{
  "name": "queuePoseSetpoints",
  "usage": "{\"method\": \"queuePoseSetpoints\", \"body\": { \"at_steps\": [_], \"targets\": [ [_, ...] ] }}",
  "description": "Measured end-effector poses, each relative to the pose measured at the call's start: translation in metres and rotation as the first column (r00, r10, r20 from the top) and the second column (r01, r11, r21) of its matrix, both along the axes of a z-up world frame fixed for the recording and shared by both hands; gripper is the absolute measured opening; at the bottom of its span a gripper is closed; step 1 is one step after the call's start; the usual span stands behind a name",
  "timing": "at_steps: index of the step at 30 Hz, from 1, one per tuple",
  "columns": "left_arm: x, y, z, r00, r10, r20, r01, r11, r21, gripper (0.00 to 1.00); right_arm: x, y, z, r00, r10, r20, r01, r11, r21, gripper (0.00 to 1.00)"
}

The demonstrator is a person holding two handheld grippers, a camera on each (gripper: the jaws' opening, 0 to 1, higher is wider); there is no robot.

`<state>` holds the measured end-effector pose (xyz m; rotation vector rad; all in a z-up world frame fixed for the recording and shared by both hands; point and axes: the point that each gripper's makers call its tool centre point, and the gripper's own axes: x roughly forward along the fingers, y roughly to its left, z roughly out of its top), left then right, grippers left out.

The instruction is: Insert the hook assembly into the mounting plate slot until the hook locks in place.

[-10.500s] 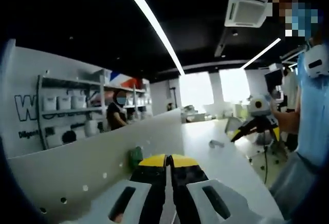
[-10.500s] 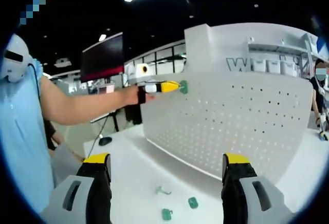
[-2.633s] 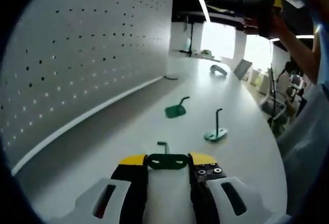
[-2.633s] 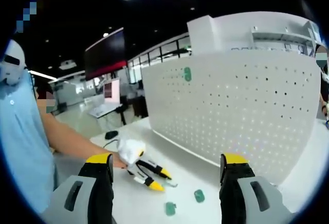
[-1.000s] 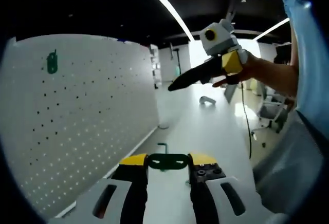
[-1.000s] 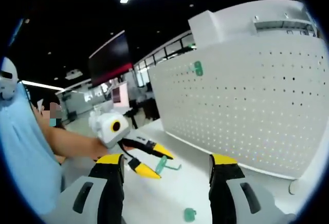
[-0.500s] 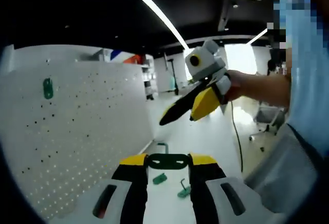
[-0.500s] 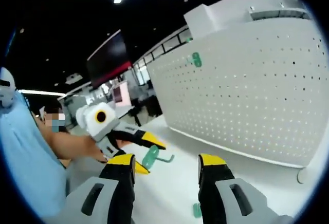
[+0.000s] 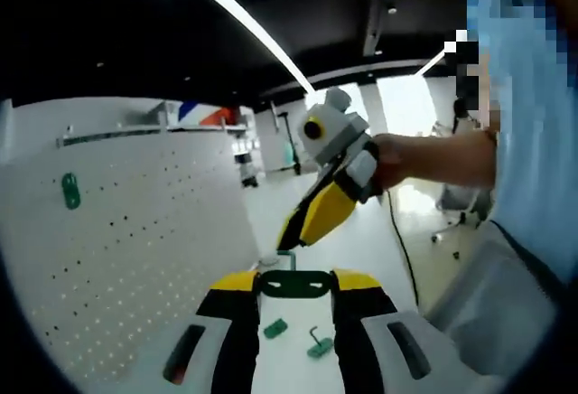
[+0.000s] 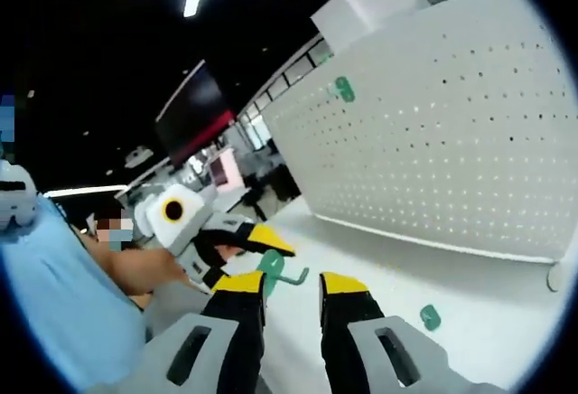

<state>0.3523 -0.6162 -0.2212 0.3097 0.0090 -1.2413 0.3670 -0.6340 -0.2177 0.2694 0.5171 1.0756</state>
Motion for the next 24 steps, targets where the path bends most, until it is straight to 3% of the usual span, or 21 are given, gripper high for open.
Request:
{"method": "queuePoseSetpoints", "body": {
  "at_steps": [2,4,5,10,13,24],
  "targets": [
    [-0.005,-0.002,0.000,1.000,-0.025,0.013,0.025,1.000,0.016,0.31,-0.003,-0.002,-0.004,1.000,0.013,-0.021,-0.013,1.000,-0.012,0.09],
    [-0.010,-0.004,0.002,0.999,-0.047,0.026,0.046,0.999,0.027,0.31,-0.006,-0.003,-0.007,0.999,0.023,-0.042,-0.023,1.000,-0.014,0.11],
    [-0.012,-0.005,0.003,0.998,-0.056,0.032,0.055,0.998,0.032,0.31,-0.013,-0.002,-0.009,0.995,0.055,-0.081,-0.056,0.998,-0.005,0.11],
    [-0.027,-0.011,0.000,0.991,-0.121,0.051,0.117,0.990,0.074,0.31,-0.024,-0.001,-0.013,0.986,0.103,-0.131,-0.104,0.995,0.006,0.13],
    [-0.035,-0.014,0.001,0.987,-0.151,0.062,0.145,0.986,0.087,0.31,-0.034,0.002,-0.012,0.968,0.145,-0.203,-0.134,0.989,0.071,0.12],
    [-0.038,-0.018,0.005,0.983,-0.167,0.077,0.161,0.984,0.079,0.31,-0.041,0.008,-0.007,0.938,0.195,-0.287,-0.143,0.970,0.194,0.10]
  ]
}}
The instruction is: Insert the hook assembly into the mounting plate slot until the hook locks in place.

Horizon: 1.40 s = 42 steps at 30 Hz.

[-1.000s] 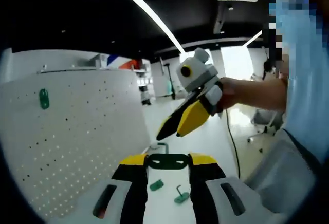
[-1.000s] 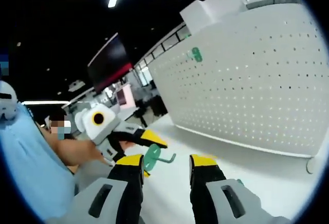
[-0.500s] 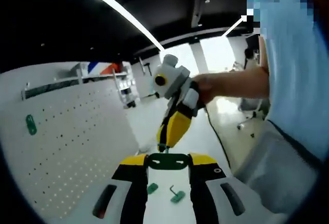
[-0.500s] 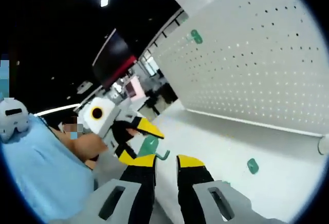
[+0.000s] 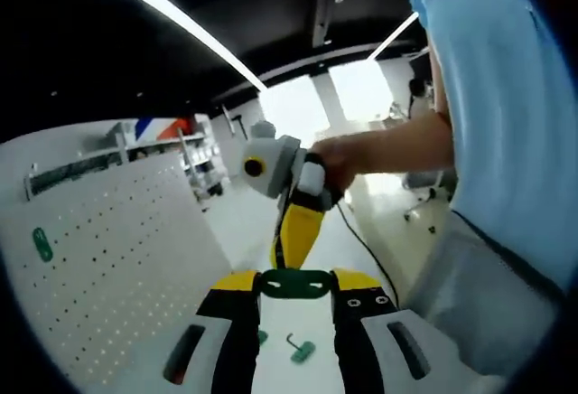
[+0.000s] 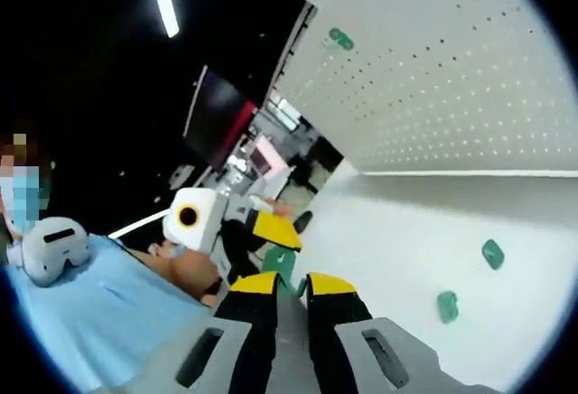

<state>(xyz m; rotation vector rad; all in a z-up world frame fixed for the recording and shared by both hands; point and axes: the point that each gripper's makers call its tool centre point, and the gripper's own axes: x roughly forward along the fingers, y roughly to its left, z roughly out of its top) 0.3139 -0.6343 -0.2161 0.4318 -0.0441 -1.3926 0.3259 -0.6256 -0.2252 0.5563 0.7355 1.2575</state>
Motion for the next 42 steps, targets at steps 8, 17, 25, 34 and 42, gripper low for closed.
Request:
{"method": "queuePoseSetpoints", "body": {
  "at_steps": [8,17,25,34,42],
  "targets": [
    [-0.002,-0.002,0.000,1.000,-0.006,-0.002,0.006,1.000,-0.005,0.31,-0.003,0.003,0.001,0.998,0.015,-0.061,-0.012,0.999,0.042,0.08],
    [-0.005,-0.003,-0.002,1.000,-0.020,0.001,0.020,1.000,0.009,0.31,-0.009,0.006,0.000,0.992,0.049,-0.117,-0.042,0.997,0.060,0.05],
    [-0.007,-0.004,-0.003,1.000,-0.024,0.004,0.024,1.000,0.013,0.31,-0.013,0.008,0.003,0.990,0.065,-0.124,-0.057,0.996,0.068,0.01],
    [-0.006,-0.003,0.000,1.000,-0.001,-0.027,0.001,1.000,-0.004,0.32,-0.014,0.008,0.007,0.998,0.044,-0.053,-0.042,0.998,0.040,0.01],
    [-0.001,0.002,0.013,0.995,0.018,-0.100,-0.024,0.998,-0.064,0.31,-0.005,0.011,0.012,0.990,0.016,0.139,-0.013,1.000,-0.021,0.01]
  ]
}}
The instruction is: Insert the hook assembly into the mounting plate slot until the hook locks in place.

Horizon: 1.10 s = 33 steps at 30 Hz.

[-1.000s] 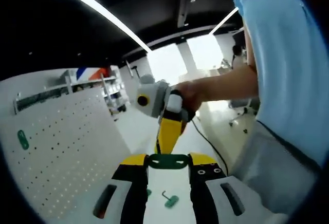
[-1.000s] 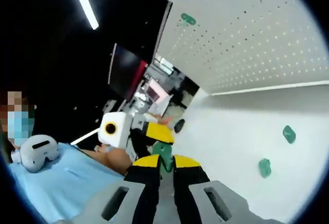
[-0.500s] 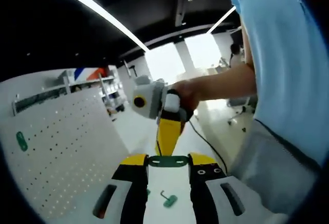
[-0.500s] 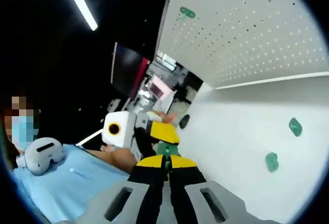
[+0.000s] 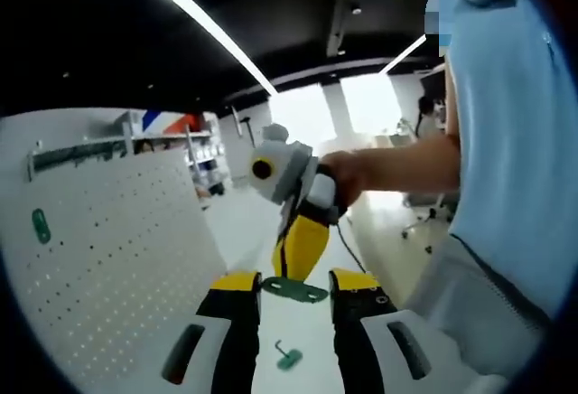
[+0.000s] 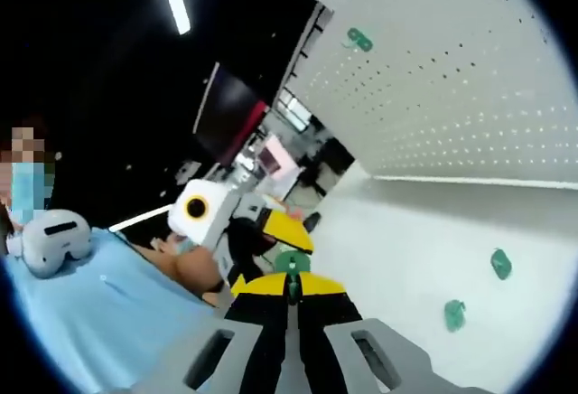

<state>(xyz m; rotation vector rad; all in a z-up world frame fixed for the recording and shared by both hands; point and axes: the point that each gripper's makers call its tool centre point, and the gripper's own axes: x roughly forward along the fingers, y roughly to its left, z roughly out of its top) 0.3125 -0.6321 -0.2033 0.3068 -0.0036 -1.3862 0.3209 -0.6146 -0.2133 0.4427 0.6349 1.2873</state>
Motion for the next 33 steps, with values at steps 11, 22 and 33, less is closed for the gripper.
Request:
{"method": "queuePoseSetpoints", "body": {
  "at_steps": [11,22,33],
  "targets": [
    [0.008,0.004,0.010,0.999,0.030,-0.034,-0.032,0.998,-0.047,0.32,0.011,0.003,0.007,0.953,-0.020,0.302,0.051,0.994,-0.096,0.01],
    [0.013,0.009,0.024,0.998,0.052,-0.045,-0.057,0.993,-0.102,0.32,0.017,0.008,0.020,0.803,0.001,0.596,0.106,0.984,-0.144,0.01],
    [0.018,0.013,0.029,0.997,0.073,-0.037,-0.077,0.991,-0.113,0.30,0.019,0.011,0.024,0.656,0.040,0.754,0.182,0.961,-0.209,0.01]
  ]
}}
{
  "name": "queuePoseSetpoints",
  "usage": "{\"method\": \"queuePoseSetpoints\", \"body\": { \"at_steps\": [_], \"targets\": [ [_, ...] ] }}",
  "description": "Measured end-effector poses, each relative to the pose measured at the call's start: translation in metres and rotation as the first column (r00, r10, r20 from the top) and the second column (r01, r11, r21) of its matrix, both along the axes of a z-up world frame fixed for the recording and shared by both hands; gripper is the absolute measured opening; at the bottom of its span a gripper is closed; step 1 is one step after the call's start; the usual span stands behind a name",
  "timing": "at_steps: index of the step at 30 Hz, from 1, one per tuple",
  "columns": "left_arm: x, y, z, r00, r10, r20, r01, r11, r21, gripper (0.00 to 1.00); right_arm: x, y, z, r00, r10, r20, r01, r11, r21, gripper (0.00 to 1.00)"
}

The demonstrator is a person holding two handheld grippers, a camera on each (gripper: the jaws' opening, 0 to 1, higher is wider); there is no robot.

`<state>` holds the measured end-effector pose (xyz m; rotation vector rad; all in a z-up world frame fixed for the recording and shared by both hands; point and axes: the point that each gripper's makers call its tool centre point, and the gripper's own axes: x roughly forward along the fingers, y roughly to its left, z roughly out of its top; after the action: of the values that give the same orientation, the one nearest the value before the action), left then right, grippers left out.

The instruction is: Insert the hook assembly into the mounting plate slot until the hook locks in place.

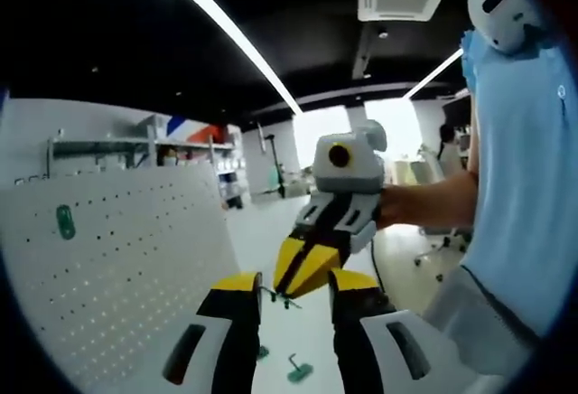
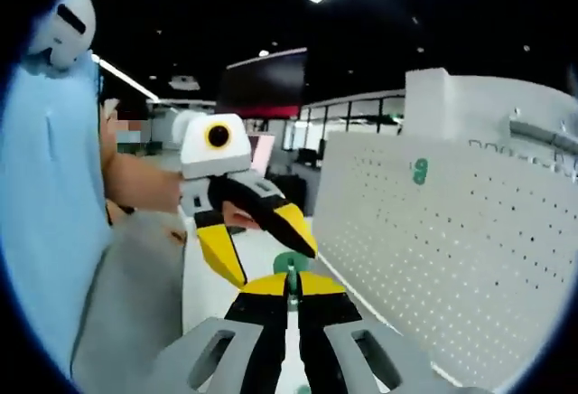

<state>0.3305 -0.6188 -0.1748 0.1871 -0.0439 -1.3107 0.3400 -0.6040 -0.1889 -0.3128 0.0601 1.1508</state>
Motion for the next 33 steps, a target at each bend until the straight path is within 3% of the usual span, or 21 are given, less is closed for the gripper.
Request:
{"method": "queuePoseSetpoints", "body": {
  "at_steps": [14,33],
  "targets": [
    [0.004,0.005,0.002,1.000,0.030,-0.008,-0.030,1.000,-0.002,0.34,0.008,-0.006,0.009,0.997,-0.047,0.061,0.046,0.999,0.014,0.01],
    [-0.002,0.001,0.005,1.000,0.016,0.002,-0.016,1.000,-0.010,0.34,0.014,-0.007,0.010,0.995,-0.079,0.054,0.078,0.997,0.016,0.01]
  ]
}}
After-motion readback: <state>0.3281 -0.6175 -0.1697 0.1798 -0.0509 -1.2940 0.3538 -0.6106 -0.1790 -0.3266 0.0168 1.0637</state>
